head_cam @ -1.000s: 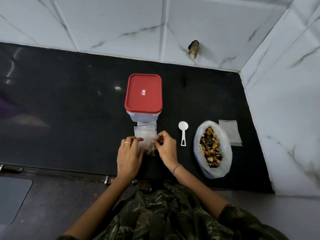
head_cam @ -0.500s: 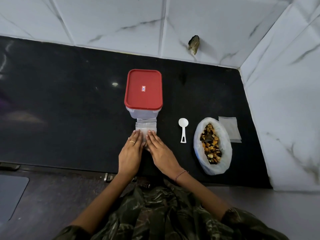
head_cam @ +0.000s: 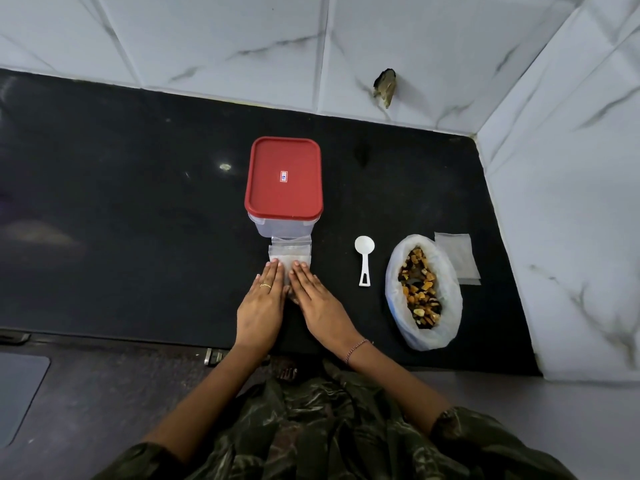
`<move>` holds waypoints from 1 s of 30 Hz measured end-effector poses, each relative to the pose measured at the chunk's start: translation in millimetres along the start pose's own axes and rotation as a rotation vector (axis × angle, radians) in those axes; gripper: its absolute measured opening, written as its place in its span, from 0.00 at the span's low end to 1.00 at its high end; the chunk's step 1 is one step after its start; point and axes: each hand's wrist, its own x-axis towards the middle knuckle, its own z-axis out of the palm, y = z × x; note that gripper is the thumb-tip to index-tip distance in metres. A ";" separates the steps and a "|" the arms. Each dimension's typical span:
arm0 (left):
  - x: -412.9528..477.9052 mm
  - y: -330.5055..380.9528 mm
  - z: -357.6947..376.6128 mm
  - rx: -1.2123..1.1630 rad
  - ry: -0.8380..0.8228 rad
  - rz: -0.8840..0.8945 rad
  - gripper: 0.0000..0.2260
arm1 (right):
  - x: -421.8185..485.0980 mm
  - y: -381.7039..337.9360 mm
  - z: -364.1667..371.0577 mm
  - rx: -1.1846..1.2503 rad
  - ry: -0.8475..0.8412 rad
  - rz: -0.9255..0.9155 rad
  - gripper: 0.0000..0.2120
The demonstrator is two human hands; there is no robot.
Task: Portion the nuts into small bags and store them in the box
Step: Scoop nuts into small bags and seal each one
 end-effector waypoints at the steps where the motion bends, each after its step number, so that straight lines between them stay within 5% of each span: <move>1: 0.6 -2.3 0.4 0.029 -0.017 0.021 0.25 | -0.1 -0.5 -0.2 -0.001 -0.003 0.002 0.23; 6: 10.1 -2.7 -8.0 0.127 -0.111 0.050 0.15 | -1.0 -3.7 -5.8 0.076 0.000 0.033 0.23; 16: 23.5 26.5 -32.8 0.055 -0.084 -0.057 0.17 | -2.3 -0.2 -34.0 0.283 0.112 0.071 0.28; 24: 57.2 83.6 -40.4 -0.241 -0.023 -0.084 0.16 | -23.2 37.3 -80.1 0.328 0.345 0.269 0.21; 30: 88.3 137.1 -28.5 -0.395 -0.070 0.059 0.15 | -44.5 83.1 -107.3 0.291 0.431 0.397 0.19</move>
